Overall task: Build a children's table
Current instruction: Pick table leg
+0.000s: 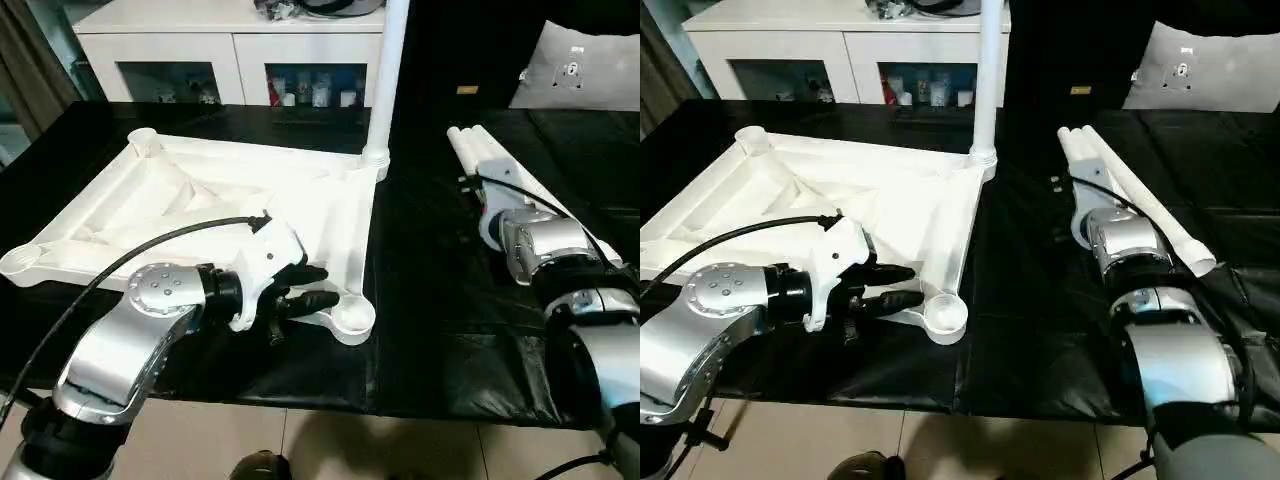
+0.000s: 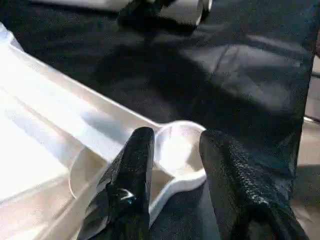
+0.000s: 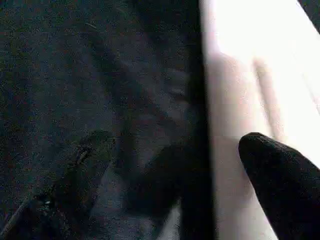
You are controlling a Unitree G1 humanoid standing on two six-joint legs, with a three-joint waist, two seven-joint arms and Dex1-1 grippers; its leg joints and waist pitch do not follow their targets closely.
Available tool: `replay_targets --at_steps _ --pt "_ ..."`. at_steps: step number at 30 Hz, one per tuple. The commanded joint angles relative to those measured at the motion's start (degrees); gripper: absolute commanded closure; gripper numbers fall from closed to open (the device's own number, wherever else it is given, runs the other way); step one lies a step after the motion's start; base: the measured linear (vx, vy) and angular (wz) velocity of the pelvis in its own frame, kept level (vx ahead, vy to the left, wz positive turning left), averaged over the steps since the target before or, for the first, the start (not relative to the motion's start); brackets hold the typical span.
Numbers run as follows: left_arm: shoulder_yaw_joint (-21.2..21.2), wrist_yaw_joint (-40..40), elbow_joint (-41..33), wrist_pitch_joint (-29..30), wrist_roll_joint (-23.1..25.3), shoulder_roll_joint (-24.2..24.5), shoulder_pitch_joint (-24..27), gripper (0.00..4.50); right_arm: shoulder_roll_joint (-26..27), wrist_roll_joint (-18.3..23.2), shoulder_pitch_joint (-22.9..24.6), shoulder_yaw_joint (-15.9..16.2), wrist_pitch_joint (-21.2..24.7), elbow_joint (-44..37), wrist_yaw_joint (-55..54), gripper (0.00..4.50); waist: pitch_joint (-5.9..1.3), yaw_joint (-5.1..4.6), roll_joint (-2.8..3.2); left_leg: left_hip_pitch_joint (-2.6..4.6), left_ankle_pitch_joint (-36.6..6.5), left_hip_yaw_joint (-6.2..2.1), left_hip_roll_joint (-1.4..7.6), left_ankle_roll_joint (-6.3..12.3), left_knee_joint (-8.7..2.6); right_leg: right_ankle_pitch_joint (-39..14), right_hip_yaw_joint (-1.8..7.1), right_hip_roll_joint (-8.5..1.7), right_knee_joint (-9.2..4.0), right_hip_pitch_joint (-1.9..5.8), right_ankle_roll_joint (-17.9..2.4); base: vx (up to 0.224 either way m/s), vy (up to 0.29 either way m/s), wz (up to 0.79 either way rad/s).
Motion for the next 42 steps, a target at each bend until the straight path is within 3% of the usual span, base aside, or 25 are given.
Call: replay_targets --at_steps 1,8,14,15,21,32,42 --pt "0.41 0.8 -1.68 1.31 -0.72 0.78 0.33 2.48 -0.68 -0.22 -2.01 -1.47 -1.43 2.33 -1.35 0.0 -4.2 -0.01 -0.73 1.55 -16.49 -0.99 2.33 -1.32 -3.33 -11.7 2.18 -3.16 -4.12 2.2 -13.07 0.0 0.0 0.0" --pt "0.37 1.5 -2.33 2.44 -1.38 1.12 0.49 1.98 -1.69 0.28 -3.33 -2.21 -3.76 5.11 -1.72 0.0 -4.14 -0.13 -0.78 1.44 -16.61 -0.92 2.22 -0.84 -3.27 -12.06 2.12 -3.03 -4.31 2.16 -12.62 0.0 0.0 0.0" --pt "-0.01 1.91 -2.25 2.8 -2.04 1.99 0.12 1.61 -2.71 0.37 -3.86 -2.59 -1.13 7.99 0.64 0.0 -4.13 -0.19 -0.66 1.38 -17.01 -0.92 2.18 -0.77 -3.22 -12.0 2.04 -2.84 -4.19 2.18 -12.95 0.0 0.0 0.0" --pt "-0.01 1.91 -2.25 2.8 -2.04 1.99 0.12 1.39 -2.71 0.37 -3.86 -2.59 -1.13 7.99 0.64 0.0 -4.17 -0.15 -0.74 1.34 -16.86 -0.93 2.2 -0.68 -3.21 -12.0 2.04 -2.91 -4.21 2.24 -12.92 0.0 0.0 0.0" --pt "-0.51 2.19 -2.45 3.05 -2.34 2.19 0.0 0.82 -2.97 0.17 -3.13 -2.16 2.31 9.72 5.22 0.6 -4.13 -0.05 -0.69 1.36 -17.21 -0.95 2.24 -0.69 -3.18 -12.55 2.01 -2.9 -4.23 2.22 -13.15 0.0 0.0 0.0" --pt "-0.56 2.67 -2.12 2.78 -2.65 3.18 -0.25 0.05 -3.8 -0.04 -2.62 -2.19 3.97 10.35 8.83 1.48 -4.07 0.05 -0.85 1.46 -18.25 -1.02 2.38 -0.93 -3.24 -14.2 2.02 -3.05 -4.27 2.08 -13.23 0.0 0.0 0.0" --pt "-0.74 2.31 -1.77 2.92 -3.94 4.16 -0.59 0.0 -4.04 1.59 -2.38 -3.9 5.94 10.94 12.96 2.38 -4.09 0.3 -0.79 1.51 -18.59 -0.99 2.4 -1.0 -3.21 -14.58 2.02 -3.02 -4.32 2.01 -13.2 0.0 0.0 0.0"
